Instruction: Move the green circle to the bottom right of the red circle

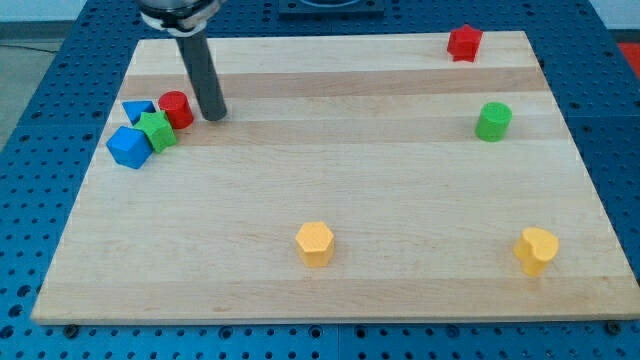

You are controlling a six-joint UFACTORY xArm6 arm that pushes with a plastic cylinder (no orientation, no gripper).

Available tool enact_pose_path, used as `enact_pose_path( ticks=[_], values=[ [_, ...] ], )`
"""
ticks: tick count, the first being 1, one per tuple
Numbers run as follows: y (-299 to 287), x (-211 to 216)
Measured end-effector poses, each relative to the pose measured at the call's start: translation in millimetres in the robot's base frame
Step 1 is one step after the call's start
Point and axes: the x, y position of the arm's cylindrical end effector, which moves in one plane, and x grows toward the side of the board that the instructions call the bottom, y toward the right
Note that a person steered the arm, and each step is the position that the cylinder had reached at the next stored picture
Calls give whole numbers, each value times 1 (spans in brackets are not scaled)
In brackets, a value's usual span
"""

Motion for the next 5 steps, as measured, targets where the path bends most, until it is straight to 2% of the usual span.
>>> enact_pose_path(
  ticks=[1, 3, 5],
  values=[
    [61, 0],
    [233, -4],
    [382, -20]
  ],
)
